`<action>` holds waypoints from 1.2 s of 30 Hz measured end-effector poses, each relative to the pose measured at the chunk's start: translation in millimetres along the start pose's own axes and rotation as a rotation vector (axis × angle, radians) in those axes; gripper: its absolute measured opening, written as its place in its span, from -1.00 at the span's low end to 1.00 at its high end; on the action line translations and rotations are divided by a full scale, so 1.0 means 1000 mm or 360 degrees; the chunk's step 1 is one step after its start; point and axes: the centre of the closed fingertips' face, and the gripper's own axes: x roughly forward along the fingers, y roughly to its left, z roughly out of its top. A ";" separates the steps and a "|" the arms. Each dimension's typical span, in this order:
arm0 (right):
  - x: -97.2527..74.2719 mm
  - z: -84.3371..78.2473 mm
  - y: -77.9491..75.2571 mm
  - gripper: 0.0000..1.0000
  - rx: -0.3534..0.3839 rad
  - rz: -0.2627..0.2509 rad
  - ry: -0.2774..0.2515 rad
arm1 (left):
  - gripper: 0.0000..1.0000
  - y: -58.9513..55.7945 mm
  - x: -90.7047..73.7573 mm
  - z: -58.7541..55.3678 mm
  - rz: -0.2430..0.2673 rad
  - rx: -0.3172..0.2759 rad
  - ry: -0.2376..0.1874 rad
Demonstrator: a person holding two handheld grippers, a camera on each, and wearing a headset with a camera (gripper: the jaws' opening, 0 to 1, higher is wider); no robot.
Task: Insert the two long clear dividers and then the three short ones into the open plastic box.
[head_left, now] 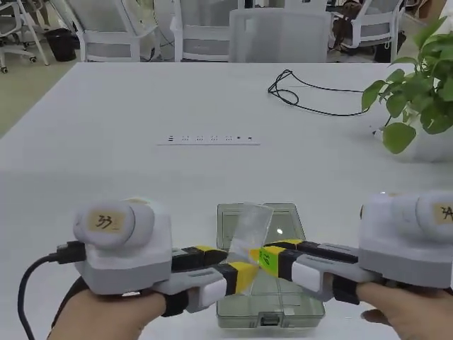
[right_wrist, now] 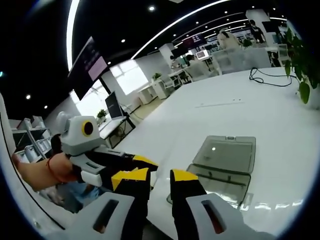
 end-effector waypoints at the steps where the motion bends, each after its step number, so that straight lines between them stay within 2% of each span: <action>1: 0.001 0.000 0.000 -0.68 0.0011 0.0000 0.0000 | -0.40 -0.001 0.000 0.000 -0.0006 0.0003 0.0000; 3: 0.002 -0.002 -0.001 -0.73 0.0022 -0.0014 0.0010 | -0.40 -0.002 0.000 0.000 -0.0010 0.0003 -0.0004; 4: 0.002 -0.002 -0.001 -0.83 0.0034 -0.0020 0.0012 | -0.40 -0.002 0.001 0.000 -0.0010 0.0003 -0.0004; 8: 0.003 -0.002 0.000 -0.86 0.0129 -0.0046 0.0002 | -0.39 -0.002 0.001 0.000 -0.0012 -0.0004 -0.0011; 13: 0.002 -0.004 -0.001 -0.87 0.0127 -0.0064 0.0011 | -0.35 -0.005 0.002 0.000 -0.0033 -0.0020 -0.0019; 17: 0.002 -0.005 -0.001 -0.87 0.0137 -0.0063 0.0024 | -0.34 -0.006 0.002 -0.002 -0.0043 -0.0005 -0.0012; 21: -0.001 -0.002 -0.002 -0.87 0.0153 -0.0067 0.0027 | -0.24 -0.007 0.000 -0.004 -0.0056 0.0027 -0.0010; 29: -0.010 0.004 -0.024 -0.86 0.0222 -0.0128 0.0067 | -0.07 -0.001 -0.006 -0.010 -0.0066 0.0100 0.0007; 36: -0.014 0.002 -0.044 -0.86 0.0260 -0.0178 0.0193 | 0.11 0.007 -0.011 -0.017 -0.0080 0.0200 0.0052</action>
